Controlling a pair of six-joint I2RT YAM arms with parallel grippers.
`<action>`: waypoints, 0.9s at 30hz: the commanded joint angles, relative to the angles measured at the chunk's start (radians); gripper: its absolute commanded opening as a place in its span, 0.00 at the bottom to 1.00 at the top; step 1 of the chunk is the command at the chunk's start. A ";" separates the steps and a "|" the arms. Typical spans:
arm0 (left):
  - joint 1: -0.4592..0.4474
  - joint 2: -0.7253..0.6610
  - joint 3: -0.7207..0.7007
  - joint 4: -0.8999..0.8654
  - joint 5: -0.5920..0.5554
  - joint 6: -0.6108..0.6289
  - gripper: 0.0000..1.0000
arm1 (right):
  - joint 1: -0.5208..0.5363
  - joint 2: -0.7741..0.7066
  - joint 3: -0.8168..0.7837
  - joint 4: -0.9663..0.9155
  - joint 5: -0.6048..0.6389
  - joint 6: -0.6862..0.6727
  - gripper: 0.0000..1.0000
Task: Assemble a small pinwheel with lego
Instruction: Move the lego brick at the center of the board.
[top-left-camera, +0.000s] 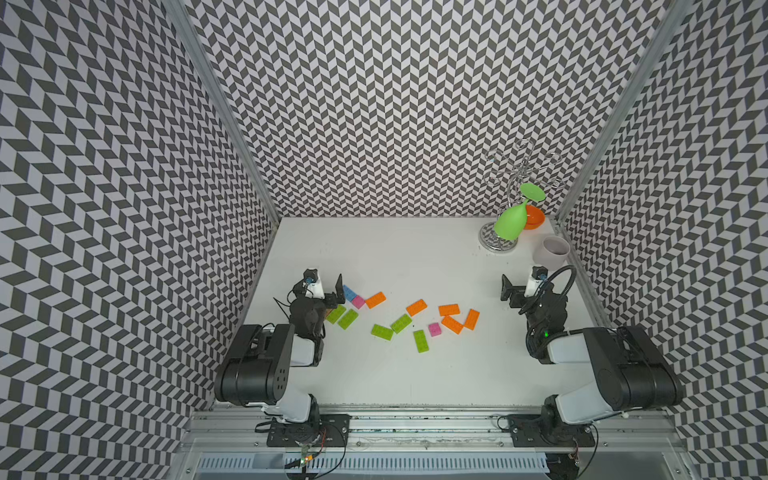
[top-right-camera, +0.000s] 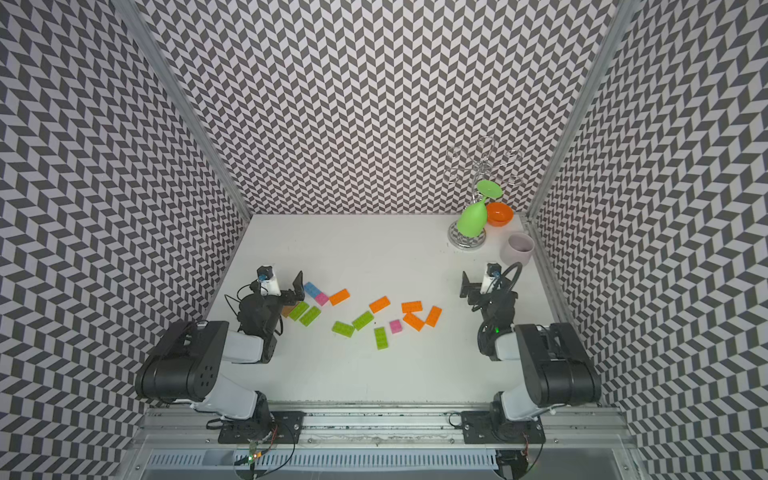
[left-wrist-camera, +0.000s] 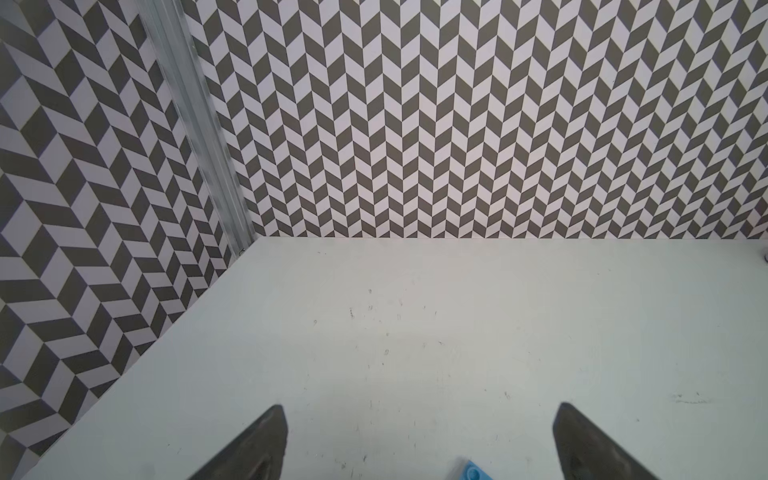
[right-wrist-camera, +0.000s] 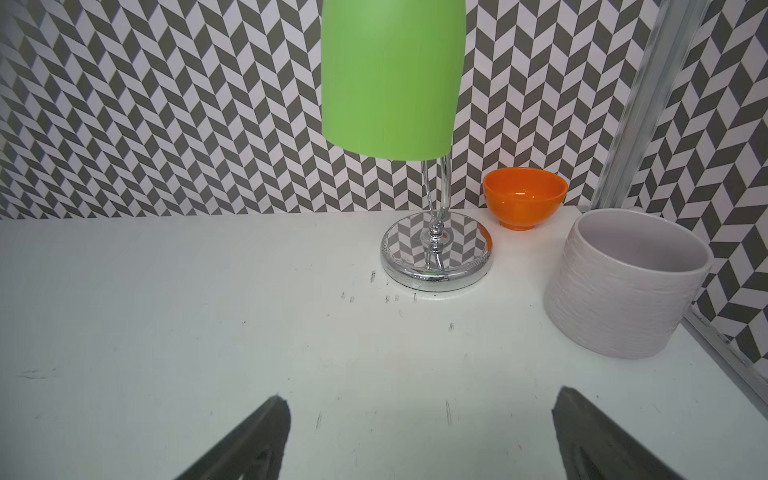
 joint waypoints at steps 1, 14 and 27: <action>0.000 0.004 0.007 0.022 0.003 0.006 0.99 | -0.002 0.008 0.016 0.069 0.002 -0.011 0.99; -0.013 -0.016 -0.018 0.055 -0.021 0.016 0.99 | -0.002 -0.012 0.004 0.084 0.002 -0.006 0.99; -0.396 -0.455 0.244 -0.777 -0.714 -0.326 0.99 | 0.018 -0.470 0.085 -0.373 0.153 0.369 0.99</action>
